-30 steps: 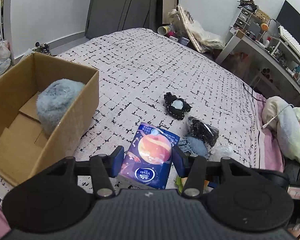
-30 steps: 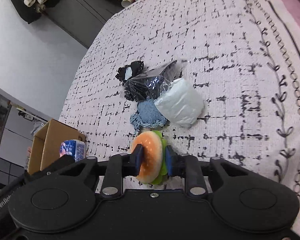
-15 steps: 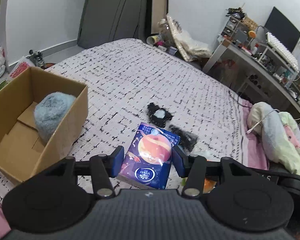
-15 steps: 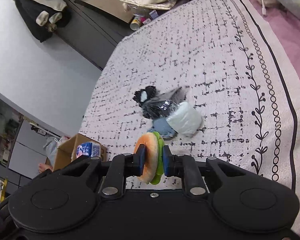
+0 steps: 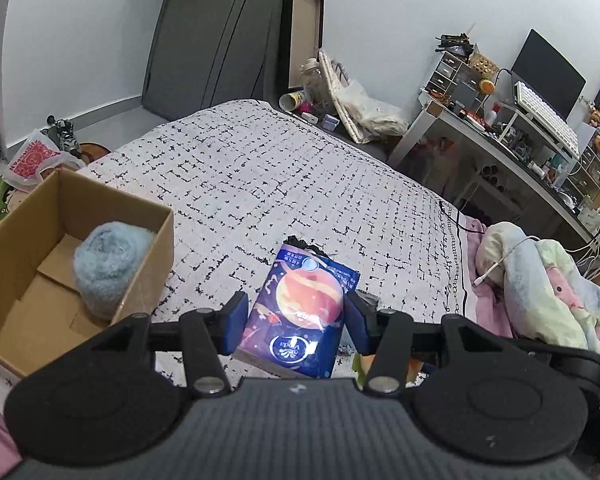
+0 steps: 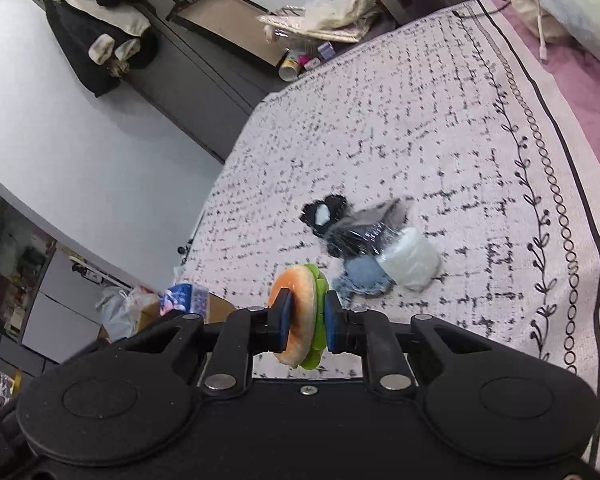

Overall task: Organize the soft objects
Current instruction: 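Carry the tissue pack in the left gripper to the box while the right gripper carries the burger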

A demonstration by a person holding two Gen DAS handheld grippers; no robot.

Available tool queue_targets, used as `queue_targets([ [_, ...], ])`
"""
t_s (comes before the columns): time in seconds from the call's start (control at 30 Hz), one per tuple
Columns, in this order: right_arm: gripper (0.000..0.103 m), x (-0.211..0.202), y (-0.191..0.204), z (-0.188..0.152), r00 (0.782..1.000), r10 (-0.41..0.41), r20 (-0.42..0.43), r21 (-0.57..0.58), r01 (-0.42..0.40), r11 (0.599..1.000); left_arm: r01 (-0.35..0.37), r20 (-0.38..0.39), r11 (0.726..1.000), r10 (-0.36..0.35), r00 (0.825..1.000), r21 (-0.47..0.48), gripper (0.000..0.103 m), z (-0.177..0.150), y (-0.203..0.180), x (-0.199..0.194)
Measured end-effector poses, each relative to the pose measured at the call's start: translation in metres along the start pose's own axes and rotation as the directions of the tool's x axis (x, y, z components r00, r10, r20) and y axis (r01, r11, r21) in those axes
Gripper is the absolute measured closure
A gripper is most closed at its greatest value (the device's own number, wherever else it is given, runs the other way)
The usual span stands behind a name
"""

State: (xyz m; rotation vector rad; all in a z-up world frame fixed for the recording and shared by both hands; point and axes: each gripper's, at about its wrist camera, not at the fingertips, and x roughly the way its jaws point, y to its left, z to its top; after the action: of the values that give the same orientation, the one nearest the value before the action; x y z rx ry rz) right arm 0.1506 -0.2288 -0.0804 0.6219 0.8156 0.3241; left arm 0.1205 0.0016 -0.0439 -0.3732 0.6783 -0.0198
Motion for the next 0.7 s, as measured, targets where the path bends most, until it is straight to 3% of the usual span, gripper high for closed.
queue_targets([
  [0.43, 0.086, 0.008, 0.041, -0.002, 0.999, 0.028, 0.035, -0.06, -0.026, 0.998, -0.012, -0.009, 1.0, 0.012, 1.0, 0.015, 0.052, 0.016, 0.029, -0.005],
  [0.6, 0.086, 0.008, 0.054, -0.005, 0.999, 0.034, 0.038, -0.079, -0.031, 0.996, -0.012, -0.049, 1.0, 0.012, 0.999, 0.01, 0.052, 0.029, 0.047, 0.004],
  [0.7, 0.086, 0.011, 0.061, -0.007, 0.999, 0.034, 0.032, -0.096, -0.031, 0.995, -0.05, -0.025, 0.998, 0.051, 0.998, 0.034, 0.052, 0.036, 0.056, 0.005],
])
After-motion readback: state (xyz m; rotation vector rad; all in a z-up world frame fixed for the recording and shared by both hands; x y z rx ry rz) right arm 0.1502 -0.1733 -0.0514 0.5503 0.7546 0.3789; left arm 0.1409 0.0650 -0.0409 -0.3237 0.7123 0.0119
